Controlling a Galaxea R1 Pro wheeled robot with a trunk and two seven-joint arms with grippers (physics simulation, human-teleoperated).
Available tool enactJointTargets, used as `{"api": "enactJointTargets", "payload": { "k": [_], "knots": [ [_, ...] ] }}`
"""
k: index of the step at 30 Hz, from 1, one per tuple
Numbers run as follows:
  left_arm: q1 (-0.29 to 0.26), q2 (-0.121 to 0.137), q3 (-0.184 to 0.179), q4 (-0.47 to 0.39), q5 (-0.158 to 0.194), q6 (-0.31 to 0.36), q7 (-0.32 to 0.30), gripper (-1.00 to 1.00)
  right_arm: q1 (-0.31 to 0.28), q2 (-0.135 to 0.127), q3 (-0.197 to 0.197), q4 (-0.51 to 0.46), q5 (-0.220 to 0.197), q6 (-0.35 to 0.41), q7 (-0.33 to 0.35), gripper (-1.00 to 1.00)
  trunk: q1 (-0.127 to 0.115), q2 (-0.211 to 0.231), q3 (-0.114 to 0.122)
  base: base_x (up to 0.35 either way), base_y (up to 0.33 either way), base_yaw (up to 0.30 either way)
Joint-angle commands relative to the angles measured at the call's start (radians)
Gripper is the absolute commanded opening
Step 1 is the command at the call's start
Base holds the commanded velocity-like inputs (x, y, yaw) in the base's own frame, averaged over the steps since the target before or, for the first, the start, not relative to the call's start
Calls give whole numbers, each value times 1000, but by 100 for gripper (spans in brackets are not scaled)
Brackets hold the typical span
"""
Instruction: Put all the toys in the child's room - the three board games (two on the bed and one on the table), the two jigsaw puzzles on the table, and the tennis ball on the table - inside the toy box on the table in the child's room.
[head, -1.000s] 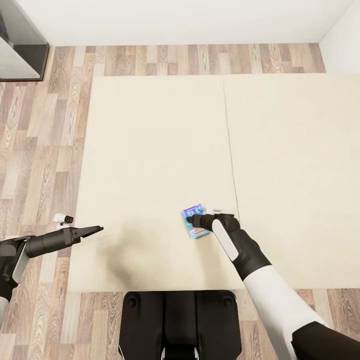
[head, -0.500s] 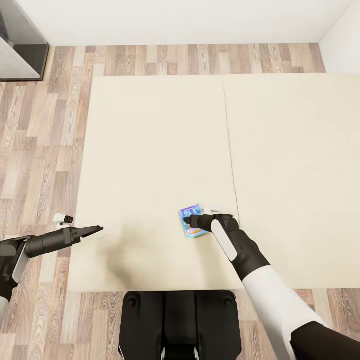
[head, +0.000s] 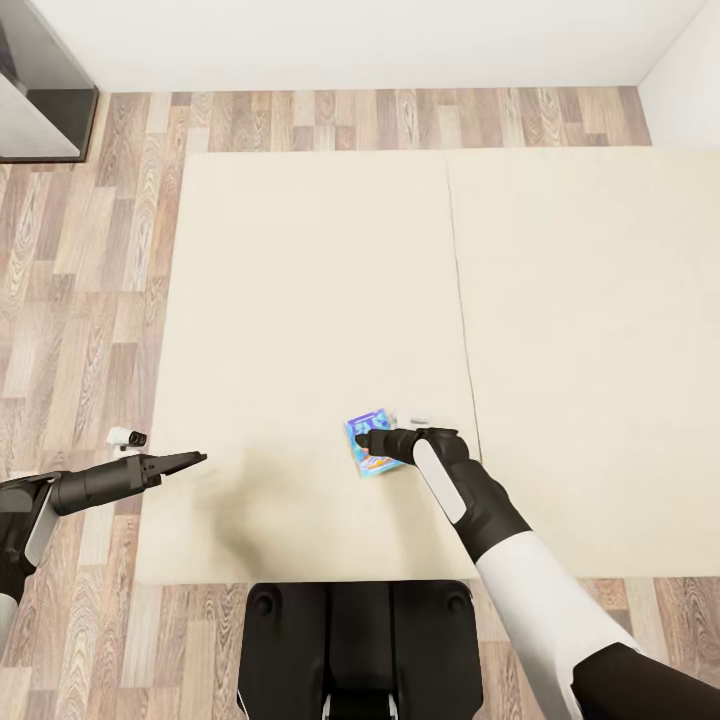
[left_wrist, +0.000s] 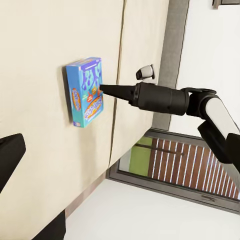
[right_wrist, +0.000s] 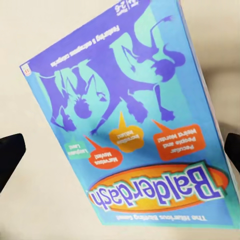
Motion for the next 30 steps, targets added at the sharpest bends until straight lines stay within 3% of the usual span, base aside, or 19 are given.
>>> {"api": "enactJointTargets", "payload": {
  "k": [1,30],
  "knots": [
    [0,0,0,0,0,11,-4,100,0,0,2,2,-11,2,-10,100,1,-2,-1,0,0,0],
    [1,0,0,0,0,10,-4,100,1,-1,5,29,-3,-37,-11,100,1,-2,-1,0,0,0]
  ]
}}
